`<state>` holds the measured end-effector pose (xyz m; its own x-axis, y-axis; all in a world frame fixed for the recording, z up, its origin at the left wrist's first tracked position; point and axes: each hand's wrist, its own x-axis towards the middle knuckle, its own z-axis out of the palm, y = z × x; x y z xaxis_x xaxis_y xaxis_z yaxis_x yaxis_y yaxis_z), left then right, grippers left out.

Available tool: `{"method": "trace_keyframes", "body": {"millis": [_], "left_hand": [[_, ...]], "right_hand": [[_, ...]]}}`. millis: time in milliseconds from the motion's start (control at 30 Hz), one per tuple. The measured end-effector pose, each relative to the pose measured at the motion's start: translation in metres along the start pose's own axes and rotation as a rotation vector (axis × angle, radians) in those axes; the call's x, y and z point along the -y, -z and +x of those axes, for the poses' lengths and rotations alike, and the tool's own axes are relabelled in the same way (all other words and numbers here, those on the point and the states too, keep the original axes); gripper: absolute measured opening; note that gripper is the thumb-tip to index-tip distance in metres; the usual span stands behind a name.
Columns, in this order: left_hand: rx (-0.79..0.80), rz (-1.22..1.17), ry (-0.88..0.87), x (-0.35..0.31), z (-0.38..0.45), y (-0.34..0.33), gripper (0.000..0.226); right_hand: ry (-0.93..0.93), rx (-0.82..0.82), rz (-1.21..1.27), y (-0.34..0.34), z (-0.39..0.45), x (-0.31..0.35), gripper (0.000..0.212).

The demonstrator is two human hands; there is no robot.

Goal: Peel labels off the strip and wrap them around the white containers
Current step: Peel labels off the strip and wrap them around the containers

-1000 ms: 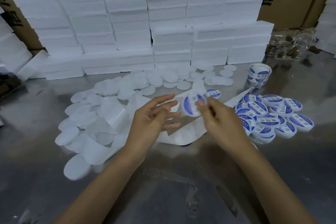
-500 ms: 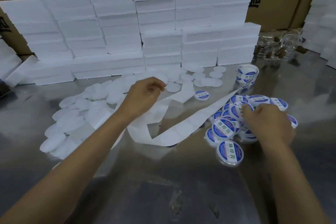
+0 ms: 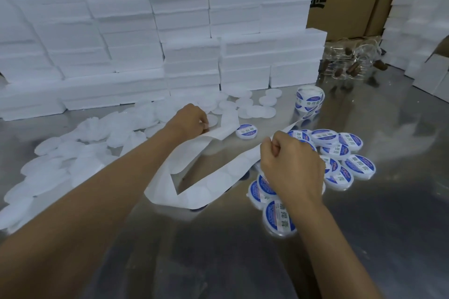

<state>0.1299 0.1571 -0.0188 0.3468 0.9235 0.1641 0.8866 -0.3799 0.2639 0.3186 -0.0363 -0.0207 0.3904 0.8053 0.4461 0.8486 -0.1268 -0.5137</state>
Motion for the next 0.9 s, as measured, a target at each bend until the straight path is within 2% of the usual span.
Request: {"method": "trace_keyframes", "body": {"millis": [133, 233, 300, 467, 600, 633, 700, 767, 800, 900], "left_hand": [[-0.026, -0.012, -0.043, 0.002, -0.002, -0.001, 0.016], [-0.153, -0.155, -0.032, 0.002, -0.006, 0.007, 0.013], [-0.192, -0.264, 0.035, -0.001, -0.011, 0.018, 0.017], [-0.199, -0.9, 0.217, -0.018, -0.041, 0.058, 0.015], [-0.106, -1.248, 0.207, -0.035, -0.091, 0.079, 0.013], [-0.059, -1.307, 0.19, -0.04, -0.105, 0.08, 0.012], [0.014, -1.373, 0.166, -0.048, -0.133, 0.079, 0.008], [0.05, -1.401, 0.147, -0.052, -0.158, 0.076, 0.008], [0.057, -1.393, 0.128, -0.053, -0.168, 0.074, 0.017], [0.035, -1.331, 0.079, -0.051, -0.188, 0.069, 0.033]], "right_hand": [[0.028, 0.026, -0.01, -0.002, -0.003, 0.006, 0.043], [0.068, 0.035, -0.011, -0.004, -0.008, 0.009, 0.043], [0.085, 0.036, 0.007, -0.005, -0.009, 0.011, 0.041], [0.154, 0.03, 0.129, -0.006, -0.017, 0.019, 0.031], [0.087, 0.045, 0.494, -0.005, -0.024, 0.032, 0.013], [0.066, 0.047, 0.586, -0.004, -0.025, 0.036, 0.014], [0.047, 0.07, 0.773, -0.005, -0.026, 0.043, 0.016], [0.054, 0.107, 0.9, -0.004, -0.03, 0.051, 0.006], [0.068, 0.123, 0.922, -0.005, -0.033, 0.054, 0.002], [0.126, 0.15, 0.901, -0.007, -0.041, 0.058, 0.007]]}}
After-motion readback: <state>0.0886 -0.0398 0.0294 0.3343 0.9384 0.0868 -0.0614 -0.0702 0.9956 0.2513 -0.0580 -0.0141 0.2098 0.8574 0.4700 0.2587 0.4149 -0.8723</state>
